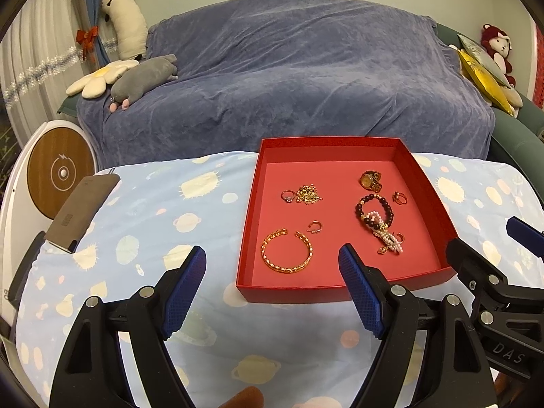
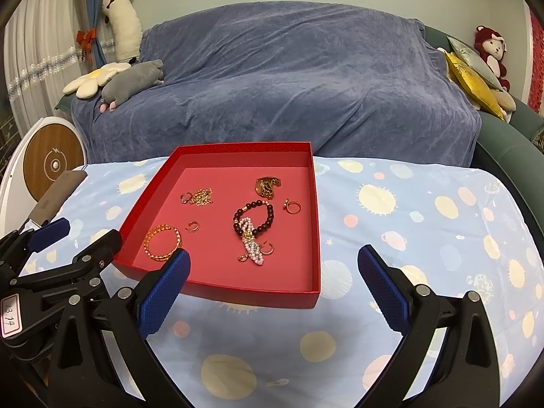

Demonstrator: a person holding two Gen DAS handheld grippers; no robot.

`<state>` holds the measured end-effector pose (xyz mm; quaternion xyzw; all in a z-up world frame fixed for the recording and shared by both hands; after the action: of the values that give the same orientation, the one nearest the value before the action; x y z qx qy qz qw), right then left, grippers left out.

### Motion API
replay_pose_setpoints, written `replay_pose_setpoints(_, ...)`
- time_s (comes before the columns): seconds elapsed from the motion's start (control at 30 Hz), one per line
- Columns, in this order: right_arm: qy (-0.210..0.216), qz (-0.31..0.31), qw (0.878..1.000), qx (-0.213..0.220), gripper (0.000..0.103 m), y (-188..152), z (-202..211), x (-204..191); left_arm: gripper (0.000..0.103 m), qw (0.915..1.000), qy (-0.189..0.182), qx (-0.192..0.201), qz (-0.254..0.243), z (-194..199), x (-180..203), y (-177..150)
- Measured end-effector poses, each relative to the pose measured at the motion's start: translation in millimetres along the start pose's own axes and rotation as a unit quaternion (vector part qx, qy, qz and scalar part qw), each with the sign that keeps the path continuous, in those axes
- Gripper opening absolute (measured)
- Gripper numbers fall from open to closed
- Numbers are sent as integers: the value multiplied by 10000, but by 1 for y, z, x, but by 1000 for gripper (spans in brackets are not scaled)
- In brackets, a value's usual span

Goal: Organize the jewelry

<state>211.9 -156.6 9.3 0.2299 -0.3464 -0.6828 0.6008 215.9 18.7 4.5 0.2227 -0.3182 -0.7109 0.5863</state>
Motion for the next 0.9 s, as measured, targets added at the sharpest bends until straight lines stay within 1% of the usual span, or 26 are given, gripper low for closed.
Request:
replay_pose_setpoints(0.13, 17, -16, 10000, 8, 96, 0, 1, 0, 82, 9999, 81, 61, 4, 2, -1, 1)
replay_pose_setpoints(0.2, 28, -28, 10000, 23, 96, 1, 2, 0, 83, 9999, 97, 111, 9, 3, -2, 1)
replay_pose_setpoints(0.37, 29, -35, 10000, 41, 96, 0, 3, 1, 83, 9999, 84, 138, 33, 4, -2, 2)
replay_pose_setpoints(0.67, -5, -18, 10000, 24, 96, -2, 3, 2, 83, 9998, 108, 145, -74, 3, 1, 2)
replay_pose_setpoints(0.9, 0, -28, 10000, 26, 96, -2, 3, 2, 83, 9998, 100, 171, -4, 3, 1, 0)
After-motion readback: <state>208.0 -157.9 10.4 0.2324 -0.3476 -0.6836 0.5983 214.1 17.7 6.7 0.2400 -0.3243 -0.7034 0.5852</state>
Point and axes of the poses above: each gripper's, at about its wrist camera, not at the fingertips, and z roughly against the way its jaws point, x to its right, y to its top, the point moved 7 cm from there along -z, roughly the way its jaws point, and after that the axes turned 11 degrees about -y, right-handed, at the moved point
